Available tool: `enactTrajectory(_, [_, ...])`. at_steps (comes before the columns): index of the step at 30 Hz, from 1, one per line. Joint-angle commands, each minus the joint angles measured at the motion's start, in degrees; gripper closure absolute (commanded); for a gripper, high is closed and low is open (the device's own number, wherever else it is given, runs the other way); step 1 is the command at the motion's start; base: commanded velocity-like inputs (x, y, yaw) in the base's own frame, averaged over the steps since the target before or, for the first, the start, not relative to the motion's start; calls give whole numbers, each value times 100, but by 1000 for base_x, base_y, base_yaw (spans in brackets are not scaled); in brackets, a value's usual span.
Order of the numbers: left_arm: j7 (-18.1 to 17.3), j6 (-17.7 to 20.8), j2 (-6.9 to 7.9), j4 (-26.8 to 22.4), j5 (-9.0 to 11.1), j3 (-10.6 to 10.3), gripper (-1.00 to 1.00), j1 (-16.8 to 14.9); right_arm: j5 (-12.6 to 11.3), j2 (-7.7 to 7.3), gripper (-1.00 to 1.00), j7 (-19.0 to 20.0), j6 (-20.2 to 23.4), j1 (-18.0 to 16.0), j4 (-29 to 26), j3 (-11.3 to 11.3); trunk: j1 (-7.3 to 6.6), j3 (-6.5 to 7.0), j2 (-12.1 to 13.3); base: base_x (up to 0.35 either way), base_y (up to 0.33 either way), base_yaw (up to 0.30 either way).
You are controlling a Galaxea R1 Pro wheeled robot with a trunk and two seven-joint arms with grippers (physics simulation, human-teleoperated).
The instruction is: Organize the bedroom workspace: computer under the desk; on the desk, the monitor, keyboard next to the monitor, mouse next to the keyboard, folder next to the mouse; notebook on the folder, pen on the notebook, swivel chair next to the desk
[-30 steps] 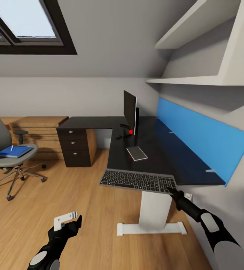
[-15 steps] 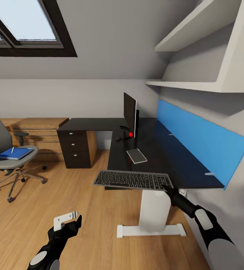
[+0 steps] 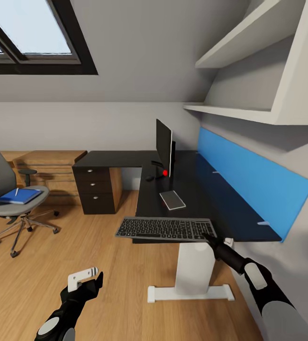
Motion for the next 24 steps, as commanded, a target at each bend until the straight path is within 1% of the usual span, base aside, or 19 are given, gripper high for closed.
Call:
enactTrajectory(1, [49,22,1,-8,61,-8,-100,-1,-11,15,100,9,38,-4,-31,-4,-23,14,39,0,0,0])
enactTrajectory(2, [49,25,1,-2,61,-8,-100,-1,-11,50,100,28,38,-4,-77,6,-23,14,39,0,0,0])
enactTrajectory(3, [49,27,1,32,61,-10,-100,-1,-8,117,100,100,36,-4,-176,28,-23,14,39,0,0,49])
enactTrajectory(4, [49,28,1,82,61,-17,-100,-1,-4,171,100,187,35,-4,-288,102,-23,14,39,0,0,141])
enactTrajectory(5, [49,28,1,98,61,-24,-100,-1,-2,183,100,207,35,-4,-319,142,-23,14,39,0,0,168])
enactTrajectory(7, [49,29,1,146,61,-81,-100,-1,0,205,100,249,30,-4,-384,291,-23,14,39,0,0,213])
enactTrajectory(9, [49,29,6,186,56,-195,-100,-1,2,219,100,277,22,-4,-428,480,-23,14,39,0,0,246])
enactTrajectory(11, [49,28,8,213,54,-245,-100,-1,3,223,100,287,20,-4,-444,561,-23,14,39,0,0,260])
enactTrajectory(14, [49,24,9,237,53,-277,-100,-1,3,226,100,296,18,-4,-454,611,-23,14,39,0,13,268])
enactTrajectory(15, [49,21,10,251,52,-294,-100,-1,3,223,100,332,17,-4,-471,639,-23,14,39,0,236,121])
enactTrajectory(24, [49,12,10,254,43,-298,-100,-1,-39,206,100,445,28,-4,-436,638,-23,14,39,0,281,29])
